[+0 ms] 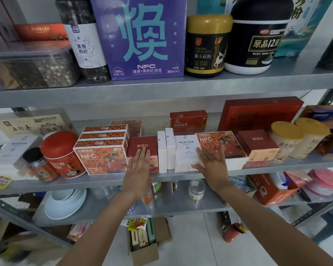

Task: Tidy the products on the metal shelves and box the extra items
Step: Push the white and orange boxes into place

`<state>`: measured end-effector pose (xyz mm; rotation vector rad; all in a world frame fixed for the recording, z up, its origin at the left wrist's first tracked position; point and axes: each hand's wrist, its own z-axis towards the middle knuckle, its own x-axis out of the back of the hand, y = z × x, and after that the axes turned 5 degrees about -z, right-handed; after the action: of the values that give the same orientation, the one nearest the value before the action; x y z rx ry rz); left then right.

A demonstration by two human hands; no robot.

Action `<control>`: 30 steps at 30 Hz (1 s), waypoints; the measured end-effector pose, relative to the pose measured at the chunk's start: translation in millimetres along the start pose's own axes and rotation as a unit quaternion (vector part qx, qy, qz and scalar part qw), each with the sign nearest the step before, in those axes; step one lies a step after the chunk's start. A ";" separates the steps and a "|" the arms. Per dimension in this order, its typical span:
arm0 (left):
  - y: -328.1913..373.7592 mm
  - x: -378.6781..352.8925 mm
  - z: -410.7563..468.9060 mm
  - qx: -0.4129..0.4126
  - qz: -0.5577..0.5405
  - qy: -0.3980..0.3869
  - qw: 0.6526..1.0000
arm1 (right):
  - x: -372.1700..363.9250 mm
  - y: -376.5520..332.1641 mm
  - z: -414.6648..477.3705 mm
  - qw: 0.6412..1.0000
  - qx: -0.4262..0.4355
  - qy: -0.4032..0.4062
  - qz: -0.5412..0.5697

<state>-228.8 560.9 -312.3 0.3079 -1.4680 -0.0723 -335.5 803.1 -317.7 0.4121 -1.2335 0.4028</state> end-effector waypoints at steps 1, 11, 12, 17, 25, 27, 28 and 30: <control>1.0 2.6 0.9 0.000 -0.032 -0.005 0.999 | 2.4 0.4 -3.5 0.999 0.003 0.047 0.012; 84.2 56.2 1.5 0.127 -0.594 0.027 0.794 | 35.0 -6.4 -31.0 0.940 0.037 0.324 0.101; 91.6 57.2 2.6 0.131 -0.620 0.012 0.774 | 39.7 -9.0 -33.5 0.940 0.042 0.319 0.116; 100.4 54.1 1.5 0.133 -0.668 0.052 0.730 | 66.6 -11.0 -48.4 0.847 -0.091 0.061 0.520; 117.0 51.8 0.8 0.093 -0.520 0.042 0.848 | 82.0 -15.3 -53.7 0.711 -0.242 0.049 0.659; 125.8 52.2 -1.1 0.070 -0.538 0.034 0.840 | 86.2 -21.6 -56.2 0.819 -0.233 0.118 0.511; 131.7 53.9 -3.3 0.062 -0.579 0.011 0.813 | 87.4 -25.7 -57.0 0.855 -0.225 0.146 0.444; 139.2 57.6 -6.4 0.057 -0.668 -0.023 0.742 | 87.1 -33.9 -58.9 0.895 -0.184 0.188 0.361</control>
<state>-235.6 681.8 -222.5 1.4294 -1.0159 -1.1571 -245.9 810.2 -253.5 -0.4630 -1.0130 0.8202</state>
